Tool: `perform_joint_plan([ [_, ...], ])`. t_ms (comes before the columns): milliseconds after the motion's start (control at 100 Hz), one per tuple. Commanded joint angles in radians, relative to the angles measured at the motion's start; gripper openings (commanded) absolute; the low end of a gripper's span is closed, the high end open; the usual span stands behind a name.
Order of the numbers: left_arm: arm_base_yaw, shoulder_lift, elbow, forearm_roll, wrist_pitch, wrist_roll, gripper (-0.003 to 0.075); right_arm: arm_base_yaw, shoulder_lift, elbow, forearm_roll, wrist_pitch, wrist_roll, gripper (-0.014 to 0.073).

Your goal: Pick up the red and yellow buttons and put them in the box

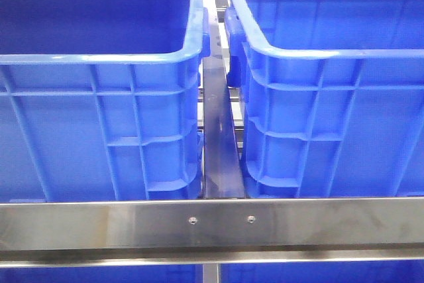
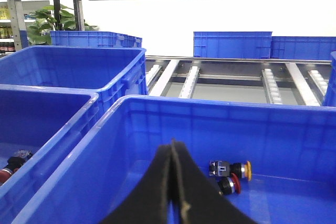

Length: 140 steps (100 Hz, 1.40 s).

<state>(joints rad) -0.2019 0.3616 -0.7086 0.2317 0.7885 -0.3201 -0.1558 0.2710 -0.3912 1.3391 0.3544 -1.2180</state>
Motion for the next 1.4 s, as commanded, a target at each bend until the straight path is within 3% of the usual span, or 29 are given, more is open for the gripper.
perform_joint_plan([
  [0, 0.004, 0.007, -0.022, 0.007, -0.070, -0.010, -0.0019, -0.001, 0.008, -0.026, 0.019, -0.015, -0.010, -0.0068],
  [260, 0.004, 0.007, -0.022, 0.007, -0.070, -0.010, -0.0019, -0.001, 0.008, -0.026, 0.018, -0.026, -0.008, -0.0068],
  [370, 0.004, 0.007, -0.022, 0.007, -0.070, -0.010, -0.0019, -0.001, 0.006, -0.027, -0.105, -0.026, 0.046, -0.0068],
  [490, 0.004, 0.007, -0.022, 0.007, -0.070, -0.010, -0.0019, -0.001, -0.003, -0.030, -0.345, -0.035, 0.262, -0.0068],
  [710, 0.004, 0.007, -0.022, 0.007, -0.070, -0.010, -0.0019, -0.001, -0.024, -0.030, -0.845, -0.105, 0.797, -0.0068],
  [890, 0.004, 0.007, -0.022, 0.007, -0.070, -0.010, -0.0019, -0.001, -0.041, -0.029, -1.142, -0.149, 1.122, -0.0068],
  [1060, 0.004, 0.007, -0.022, 0.007, -0.070, -0.010, -0.0019, 0.038, -0.073, 0.003, -1.243, -0.171, 1.180, -0.0068],
  [1230, 0.004, 0.007, -0.022, 0.007, -0.070, -0.010, -0.0019, 0.118, -0.144, 0.100, -1.260, -0.256, 1.180, -0.0068],
  [1390, 0.004, 0.007, -0.022, 0.007, -0.070, -0.010, -0.0019, 0.130, -0.233, 0.206, -1.262, -0.315, 1.203, -0.0068],
])
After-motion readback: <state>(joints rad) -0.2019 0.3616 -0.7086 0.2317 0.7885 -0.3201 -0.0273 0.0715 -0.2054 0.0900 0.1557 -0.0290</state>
